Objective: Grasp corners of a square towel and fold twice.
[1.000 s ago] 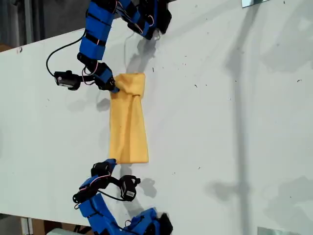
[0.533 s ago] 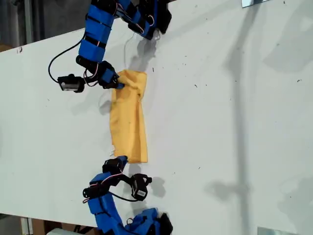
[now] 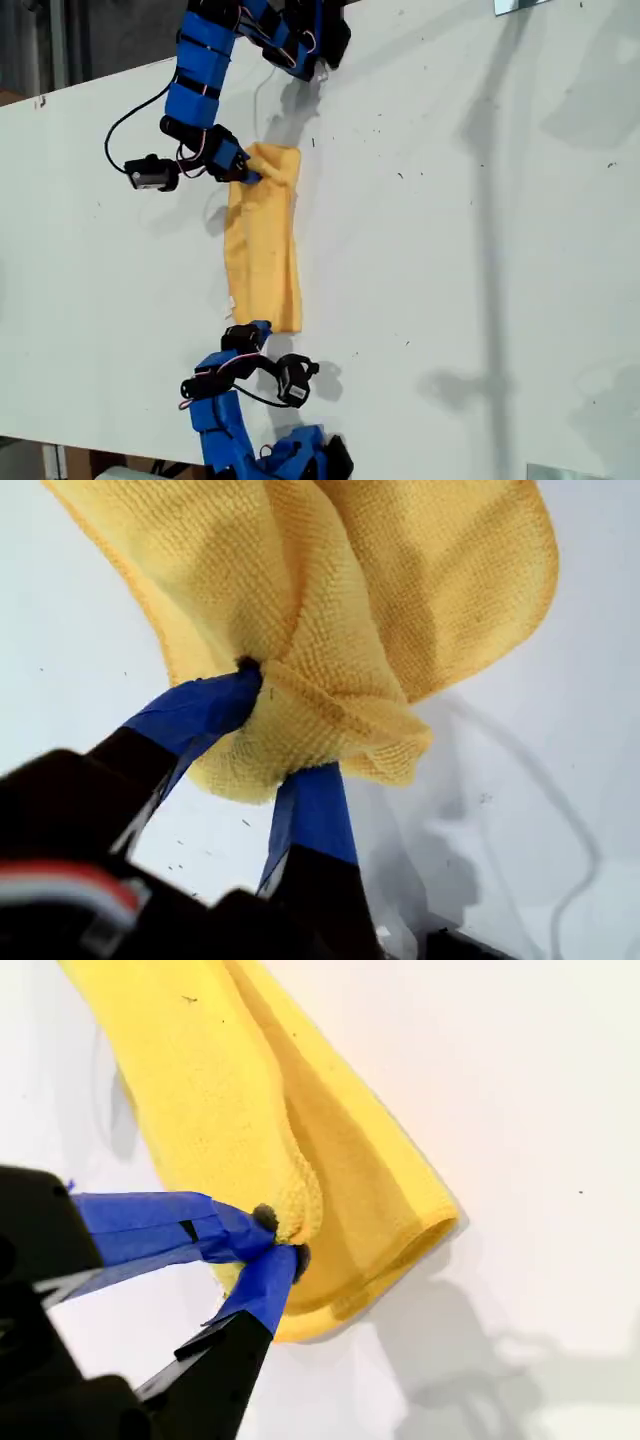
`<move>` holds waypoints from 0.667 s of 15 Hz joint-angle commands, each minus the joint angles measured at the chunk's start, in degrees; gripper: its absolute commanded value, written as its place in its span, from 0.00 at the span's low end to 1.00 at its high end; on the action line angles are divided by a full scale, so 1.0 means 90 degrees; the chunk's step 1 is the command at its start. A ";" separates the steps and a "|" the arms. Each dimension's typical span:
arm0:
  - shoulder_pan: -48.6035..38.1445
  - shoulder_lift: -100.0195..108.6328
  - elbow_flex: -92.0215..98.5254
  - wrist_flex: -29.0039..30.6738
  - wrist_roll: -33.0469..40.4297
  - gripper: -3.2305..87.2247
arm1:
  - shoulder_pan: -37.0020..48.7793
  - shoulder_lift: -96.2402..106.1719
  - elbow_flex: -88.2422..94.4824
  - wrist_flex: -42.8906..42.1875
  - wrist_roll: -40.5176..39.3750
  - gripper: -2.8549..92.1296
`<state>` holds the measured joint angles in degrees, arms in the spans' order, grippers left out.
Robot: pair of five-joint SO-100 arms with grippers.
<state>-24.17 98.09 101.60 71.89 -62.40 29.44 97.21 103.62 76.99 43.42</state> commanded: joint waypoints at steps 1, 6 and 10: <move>-0.0059 0.0244 -0.0195 0.0303 -0.0088 0.16 | -0.0107 0.0117 -0.0068 -0.0059 0.0020 0.36; 0.0039 0.0791 -0.0469 0.0791 -0.0020 0.15 | 0.0088 0.0518 -0.0127 0.0371 -0.0078 0.43; -0.0010 0.1172 -0.0986 0.1611 0.0059 0.15 | 0.0400 0.0488 -0.0107 0.0459 -0.0225 0.44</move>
<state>-24.35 105.56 95.71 85.25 -62.49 32.08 98.61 103.71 80.86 42.10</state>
